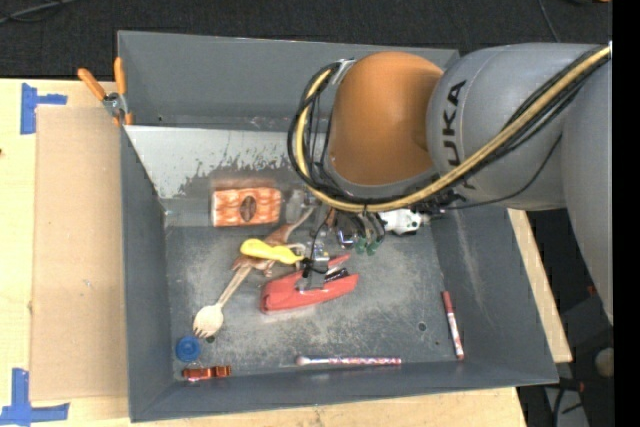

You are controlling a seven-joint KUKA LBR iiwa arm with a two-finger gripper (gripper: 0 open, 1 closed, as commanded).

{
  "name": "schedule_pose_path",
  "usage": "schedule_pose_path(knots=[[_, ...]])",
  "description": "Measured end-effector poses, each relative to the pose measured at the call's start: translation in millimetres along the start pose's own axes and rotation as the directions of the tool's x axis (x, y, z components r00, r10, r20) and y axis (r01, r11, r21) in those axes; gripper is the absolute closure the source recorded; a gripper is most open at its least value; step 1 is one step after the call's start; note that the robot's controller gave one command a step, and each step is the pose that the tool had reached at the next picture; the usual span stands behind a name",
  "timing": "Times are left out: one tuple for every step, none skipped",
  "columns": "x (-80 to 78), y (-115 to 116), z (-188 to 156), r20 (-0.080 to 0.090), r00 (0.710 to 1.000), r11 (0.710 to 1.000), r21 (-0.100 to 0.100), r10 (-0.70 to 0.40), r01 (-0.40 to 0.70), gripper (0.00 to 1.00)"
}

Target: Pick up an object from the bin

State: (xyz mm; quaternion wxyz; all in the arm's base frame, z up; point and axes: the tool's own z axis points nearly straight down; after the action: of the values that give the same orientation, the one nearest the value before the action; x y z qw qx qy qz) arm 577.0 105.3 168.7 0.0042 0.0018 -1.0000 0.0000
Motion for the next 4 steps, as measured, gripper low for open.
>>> schedule_pose_path(knots=[[-1.2, -1, -5, 0.007, 1.000, 1.000, -0.001, 0.003, -0.003, 0.00], [-7.8, -24, 33, 0.005, 0.998, 0.998, -0.002, 0.064, -0.064, 0.00], [-13.2, -33, 54, 0.006, 0.999, 0.999, -0.001, -0.033, 0.033, 0.00], [-19.0, -62, 79, 0.005, 0.999, 0.999, -0.002, 0.038, -0.038, 0.00]])
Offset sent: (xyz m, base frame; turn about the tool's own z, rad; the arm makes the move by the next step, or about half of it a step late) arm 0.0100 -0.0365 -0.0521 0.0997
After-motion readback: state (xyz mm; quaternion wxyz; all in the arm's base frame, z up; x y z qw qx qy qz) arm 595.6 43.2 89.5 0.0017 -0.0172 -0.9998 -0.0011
